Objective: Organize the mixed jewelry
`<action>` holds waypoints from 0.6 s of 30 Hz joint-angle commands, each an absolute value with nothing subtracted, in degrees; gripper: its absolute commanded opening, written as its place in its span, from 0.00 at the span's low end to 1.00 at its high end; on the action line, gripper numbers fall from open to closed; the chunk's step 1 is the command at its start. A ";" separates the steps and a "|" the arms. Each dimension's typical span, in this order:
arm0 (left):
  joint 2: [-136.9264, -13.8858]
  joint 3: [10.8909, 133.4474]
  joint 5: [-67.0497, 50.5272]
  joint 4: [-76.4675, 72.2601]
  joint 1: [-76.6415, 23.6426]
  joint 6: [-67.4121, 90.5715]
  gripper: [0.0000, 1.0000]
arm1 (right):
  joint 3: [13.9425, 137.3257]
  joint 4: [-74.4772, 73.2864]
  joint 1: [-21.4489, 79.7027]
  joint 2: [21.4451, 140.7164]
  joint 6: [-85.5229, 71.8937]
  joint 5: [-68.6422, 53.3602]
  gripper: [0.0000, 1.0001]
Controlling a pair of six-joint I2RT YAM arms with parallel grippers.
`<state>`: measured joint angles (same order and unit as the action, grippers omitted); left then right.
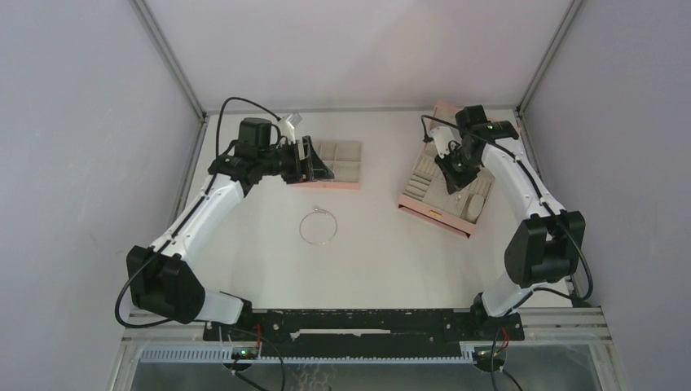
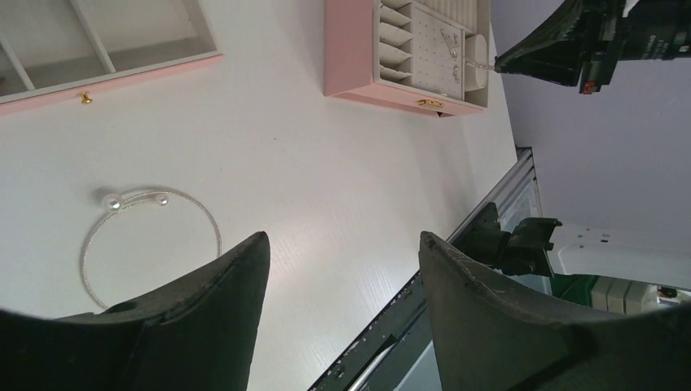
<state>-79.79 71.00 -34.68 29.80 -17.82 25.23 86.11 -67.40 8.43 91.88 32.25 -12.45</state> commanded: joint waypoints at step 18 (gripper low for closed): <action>-81.17 71.98 -35.96 29.52 -17.84 20.85 0.72 | 90.20 -68.27 7.60 100.94 33.23 -5.47 0.00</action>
